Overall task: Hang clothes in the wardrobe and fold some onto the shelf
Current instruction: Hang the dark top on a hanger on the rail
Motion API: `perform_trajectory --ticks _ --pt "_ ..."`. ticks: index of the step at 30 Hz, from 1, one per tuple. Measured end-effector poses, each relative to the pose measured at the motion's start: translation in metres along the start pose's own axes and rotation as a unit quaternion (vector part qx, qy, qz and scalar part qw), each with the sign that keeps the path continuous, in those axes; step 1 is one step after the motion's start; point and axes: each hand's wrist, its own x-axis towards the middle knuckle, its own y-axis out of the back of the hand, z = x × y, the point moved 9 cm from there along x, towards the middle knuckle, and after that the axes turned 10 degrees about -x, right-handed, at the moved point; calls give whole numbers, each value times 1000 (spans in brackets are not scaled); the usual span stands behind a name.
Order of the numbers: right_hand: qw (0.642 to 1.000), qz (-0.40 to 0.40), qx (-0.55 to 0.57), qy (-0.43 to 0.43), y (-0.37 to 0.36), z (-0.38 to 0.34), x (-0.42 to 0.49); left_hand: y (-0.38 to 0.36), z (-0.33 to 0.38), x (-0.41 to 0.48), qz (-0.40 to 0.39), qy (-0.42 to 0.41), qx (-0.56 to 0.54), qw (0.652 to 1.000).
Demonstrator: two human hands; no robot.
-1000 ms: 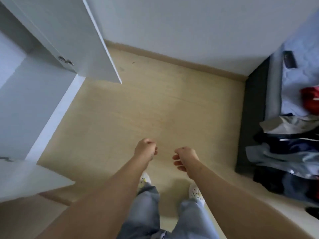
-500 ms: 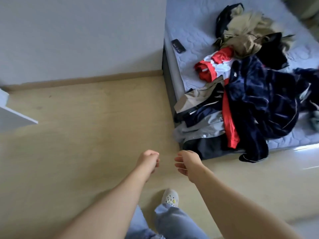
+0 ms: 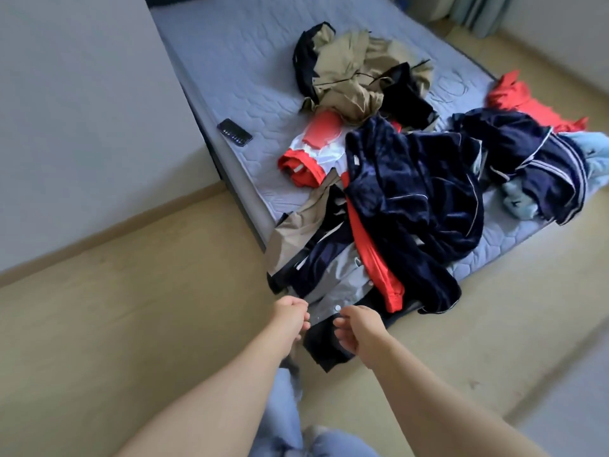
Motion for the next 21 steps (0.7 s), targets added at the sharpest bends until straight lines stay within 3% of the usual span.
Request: perform_trajectory --ticks 12,21 --pt "995 45 83 -18 59 -94 66 -88 113 84 -44 -24 127 991" --pt "996 44 75 -19 151 -132 159 -210 144 134 -22 11 78 997"
